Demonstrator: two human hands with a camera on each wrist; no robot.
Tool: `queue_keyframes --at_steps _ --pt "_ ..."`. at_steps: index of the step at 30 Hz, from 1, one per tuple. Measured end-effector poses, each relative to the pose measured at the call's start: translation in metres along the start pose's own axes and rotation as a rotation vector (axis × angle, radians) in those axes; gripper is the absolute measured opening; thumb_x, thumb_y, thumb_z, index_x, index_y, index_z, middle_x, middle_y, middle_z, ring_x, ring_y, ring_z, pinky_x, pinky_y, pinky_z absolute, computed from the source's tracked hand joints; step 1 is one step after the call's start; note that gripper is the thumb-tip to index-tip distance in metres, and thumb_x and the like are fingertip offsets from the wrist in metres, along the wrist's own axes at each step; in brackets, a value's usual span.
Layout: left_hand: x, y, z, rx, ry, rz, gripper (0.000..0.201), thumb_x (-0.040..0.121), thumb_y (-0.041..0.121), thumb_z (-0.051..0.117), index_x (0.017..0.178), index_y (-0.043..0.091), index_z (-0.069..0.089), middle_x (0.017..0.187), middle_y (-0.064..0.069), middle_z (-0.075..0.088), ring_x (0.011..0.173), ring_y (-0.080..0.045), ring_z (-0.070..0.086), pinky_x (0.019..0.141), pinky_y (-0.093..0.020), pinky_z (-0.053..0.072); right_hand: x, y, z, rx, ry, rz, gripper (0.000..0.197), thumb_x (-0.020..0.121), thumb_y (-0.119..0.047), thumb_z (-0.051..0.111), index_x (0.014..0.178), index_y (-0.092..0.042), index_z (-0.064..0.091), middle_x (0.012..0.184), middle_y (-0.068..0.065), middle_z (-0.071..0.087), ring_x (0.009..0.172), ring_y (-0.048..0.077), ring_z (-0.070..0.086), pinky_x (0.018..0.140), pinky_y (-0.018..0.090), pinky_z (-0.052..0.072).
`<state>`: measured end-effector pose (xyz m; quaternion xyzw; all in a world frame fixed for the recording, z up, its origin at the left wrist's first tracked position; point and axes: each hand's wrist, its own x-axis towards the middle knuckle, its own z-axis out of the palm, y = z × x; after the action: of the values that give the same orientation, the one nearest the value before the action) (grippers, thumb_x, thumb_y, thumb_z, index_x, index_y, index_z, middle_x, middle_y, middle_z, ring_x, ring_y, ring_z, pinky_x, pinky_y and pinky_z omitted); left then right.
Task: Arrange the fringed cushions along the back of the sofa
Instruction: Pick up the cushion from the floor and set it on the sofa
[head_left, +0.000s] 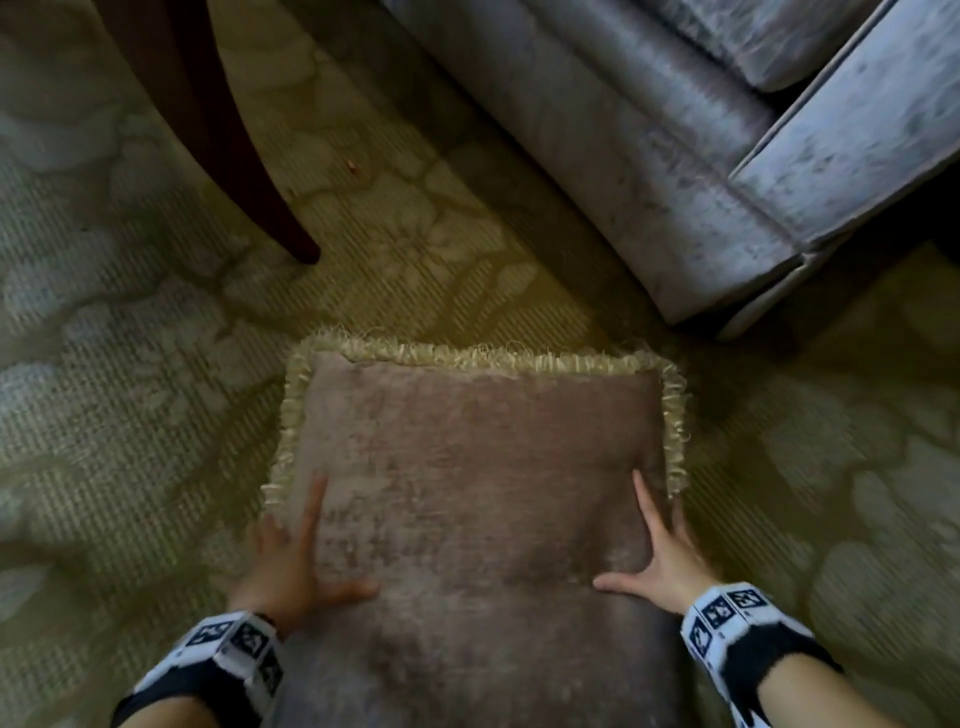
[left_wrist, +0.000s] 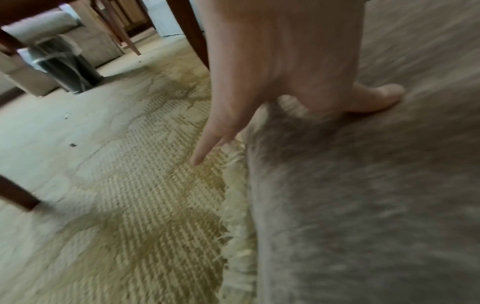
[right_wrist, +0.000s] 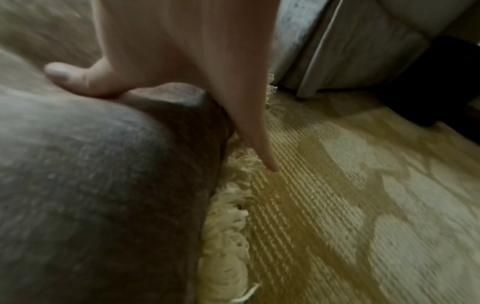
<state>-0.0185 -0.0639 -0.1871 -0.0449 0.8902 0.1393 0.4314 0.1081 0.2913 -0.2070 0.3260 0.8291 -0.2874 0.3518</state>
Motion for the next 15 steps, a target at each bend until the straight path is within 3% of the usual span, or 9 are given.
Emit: queue_keyframes --at_steps 2,4,6,9,15 --pt "0.008 -0.009 -0.004 -0.145 -0.033 -0.021 0.134 0.049 0.056 0.083 0.129 0.055 -0.025 0.147 -0.021 0.034 0.131 -0.036 0.040 0.103 -0.042 0.037 0.010 -0.001 0.001 0.099 -0.064 -0.031 0.138 0.036 -0.065 0.083 0.113 -0.071 -0.031 0.159 0.012 -0.002 0.146 0.031 0.013 0.116 0.050 0.023" --pt "0.008 -0.012 0.002 -0.304 -0.035 -0.008 0.131 0.057 0.040 0.085 0.140 0.046 -0.017 0.142 -0.015 0.044 0.123 -0.032 0.050 0.095 -0.036 0.041 0.015 0.001 0.004 0.192 -0.079 -0.051 0.143 0.024 -0.069 0.082 0.114 -0.074 -0.029 0.157 0.011 0.018 0.140 0.027 0.030 0.115 0.045 0.028" --pt "0.002 -0.004 0.007 -0.372 0.028 0.050 0.130 0.058 0.033 0.085 0.145 0.038 -0.012 0.142 -0.012 0.045 0.120 -0.030 0.052 0.089 -0.033 0.041 0.011 -0.003 0.003 0.256 -0.050 -0.062 0.146 0.036 -0.051 0.090 0.124 -0.067 -0.025 0.157 0.011 0.016 0.142 0.027 0.026 0.116 0.045 0.025" --pt "-0.007 0.007 0.005 -0.334 0.085 0.114 0.133 0.054 0.039 0.085 0.147 0.033 -0.010 0.150 -0.006 0.034 0.129 -0.029 0.044 0.097 -0.036 0.040 0.003 -0.009 -0.004 0.296 0.015 -0.069 0.141 0.053 -0.026 0.091 0.141 -0.048 -0.018 0.158 0.011 0.014 0.143 0.028 0.021 0.117 0.044 0.022" --pt "-0.058 0.028 -0.048 -0.253 0.132 0.129 0.126 0.062 0.038 0.083 0.145 0.040 -0.011 0.138 -0.018 0.048 0.123 -0.035 0.050 0.097 -0.035 0.040 -0.045 -0.038 -0.043 0.348 0.097 -0.122 0.135 0.053 -0.023 0.091 0.138 -0.061 -0.008 0.154 0.012 0.025 0.140 0.032 0.028 0.114 0.049 0.026"
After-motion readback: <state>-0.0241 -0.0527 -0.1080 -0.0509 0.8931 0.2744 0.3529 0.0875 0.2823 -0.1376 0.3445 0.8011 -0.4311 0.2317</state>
